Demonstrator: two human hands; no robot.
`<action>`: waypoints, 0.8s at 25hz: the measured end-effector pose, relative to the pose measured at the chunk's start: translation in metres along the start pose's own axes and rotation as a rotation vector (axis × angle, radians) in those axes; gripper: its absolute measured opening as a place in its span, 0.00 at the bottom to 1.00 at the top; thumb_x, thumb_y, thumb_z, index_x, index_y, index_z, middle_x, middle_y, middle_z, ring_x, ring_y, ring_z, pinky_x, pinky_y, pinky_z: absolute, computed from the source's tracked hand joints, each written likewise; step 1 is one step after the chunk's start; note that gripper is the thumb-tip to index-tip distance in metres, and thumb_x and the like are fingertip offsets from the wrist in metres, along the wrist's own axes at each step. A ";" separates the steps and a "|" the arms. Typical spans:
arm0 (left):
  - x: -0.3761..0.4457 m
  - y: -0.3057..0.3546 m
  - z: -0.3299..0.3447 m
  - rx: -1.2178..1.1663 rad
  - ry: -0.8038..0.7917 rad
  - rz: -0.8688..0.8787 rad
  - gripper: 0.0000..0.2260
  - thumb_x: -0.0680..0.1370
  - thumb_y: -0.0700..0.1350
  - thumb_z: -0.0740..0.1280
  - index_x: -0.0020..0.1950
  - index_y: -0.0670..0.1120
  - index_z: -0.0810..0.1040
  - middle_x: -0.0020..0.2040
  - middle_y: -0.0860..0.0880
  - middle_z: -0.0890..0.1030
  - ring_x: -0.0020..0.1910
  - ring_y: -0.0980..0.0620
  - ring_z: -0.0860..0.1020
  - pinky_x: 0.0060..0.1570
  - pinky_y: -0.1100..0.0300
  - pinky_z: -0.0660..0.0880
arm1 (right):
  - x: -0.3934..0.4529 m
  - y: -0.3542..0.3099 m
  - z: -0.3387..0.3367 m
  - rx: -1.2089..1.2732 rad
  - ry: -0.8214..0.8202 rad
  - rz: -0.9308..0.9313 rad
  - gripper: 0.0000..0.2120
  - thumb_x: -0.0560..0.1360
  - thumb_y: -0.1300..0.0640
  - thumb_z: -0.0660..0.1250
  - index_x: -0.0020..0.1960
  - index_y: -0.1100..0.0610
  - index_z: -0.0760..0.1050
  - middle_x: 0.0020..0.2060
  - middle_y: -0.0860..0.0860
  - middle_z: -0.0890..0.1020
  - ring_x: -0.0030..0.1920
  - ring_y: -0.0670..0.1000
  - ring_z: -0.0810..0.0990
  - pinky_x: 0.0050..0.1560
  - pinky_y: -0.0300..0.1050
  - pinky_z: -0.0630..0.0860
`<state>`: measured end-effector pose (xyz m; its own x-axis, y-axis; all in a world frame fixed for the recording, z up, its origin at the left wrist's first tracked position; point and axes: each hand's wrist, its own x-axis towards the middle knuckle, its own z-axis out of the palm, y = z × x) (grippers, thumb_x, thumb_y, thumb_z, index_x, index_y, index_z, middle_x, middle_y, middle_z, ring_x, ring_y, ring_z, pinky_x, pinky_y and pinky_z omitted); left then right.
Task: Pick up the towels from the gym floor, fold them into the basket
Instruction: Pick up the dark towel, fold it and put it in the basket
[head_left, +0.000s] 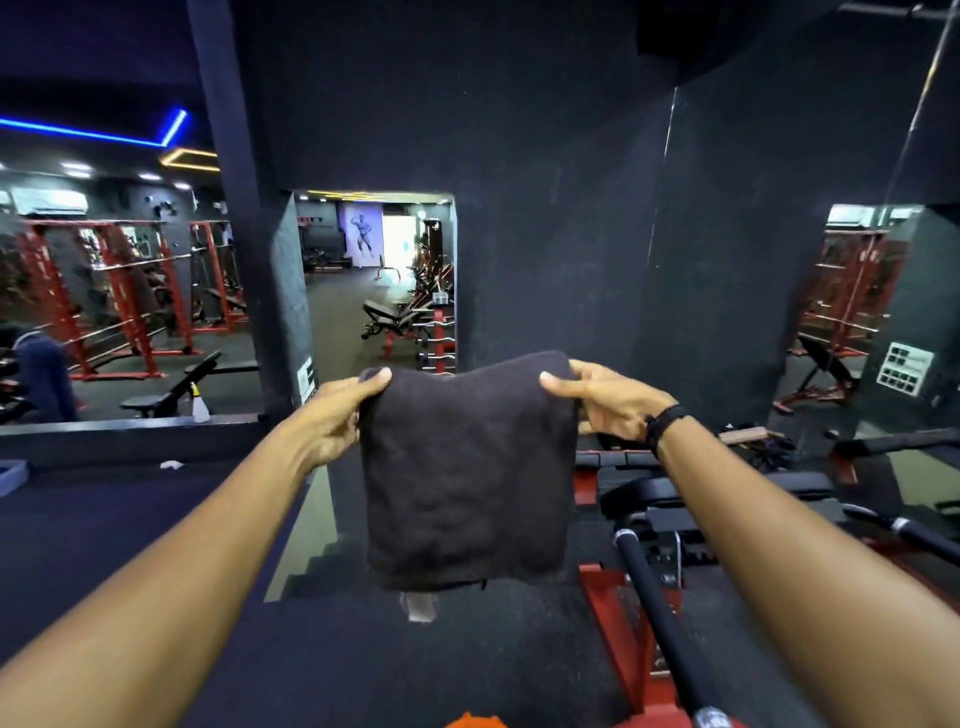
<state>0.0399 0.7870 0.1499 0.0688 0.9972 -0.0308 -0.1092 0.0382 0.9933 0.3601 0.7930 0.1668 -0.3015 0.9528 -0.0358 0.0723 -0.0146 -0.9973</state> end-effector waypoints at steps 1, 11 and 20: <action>-0.002 -0.001 -0.001 0.021 -0.036 0.013 0.06 0.75 0.45 0.70 0.50 0.46 0.80 0.48 0.47 0.85 0.46 0.50 0.81 0.44 0.59 0.78 | 0.000 0.002 0.003 -0.054 -0.007 0.021 0.19 0.72 0.58 0.71 0.62 0.57 0.76 0.52 0.51 0.84 0.51 0.50 0.82 0.50 0.45 0.79; -0.002 -0.002 0.003 0.071 0.041 0.132 0.30 0.65 0.27 0.74 0.62 0.42 0.69 0.53 0.41 0.83 0.55 0.45 0.80 0.59 0.49 0.75 | 0.009 0.006 0.008 0.080 0.368 -0.147 0.19 0.68 0.72 0.73 0.52 0.57 0.69 0.46 0.58 0.81 0.42 0.51 0.81 0.39 0.41 0.81; 0.006 0.009 0.005 0.465 0.109 0.328 0.15 0.62 0.35 0.80 0.45 0.44 0.83 0.41 0.45 0.81 0.42 0.50 0.77 0.46 0.58 0.78 | 0.012 0.004 -0.002 -0.449 0.479 -0.412 0.14 0.64 0.68 0.77 0.48 0.59 0.81 0.44 0.56 0.84 0.44 0.50 0.80 0.52 0.52 0.79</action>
<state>0.0447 0.7934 0.1592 0.0000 0.9538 0.3004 0.3409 -0.2824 0.8967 0.3587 0.8054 0.1622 0.0490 0.8832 0.4664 0.4525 0.3966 -0.7987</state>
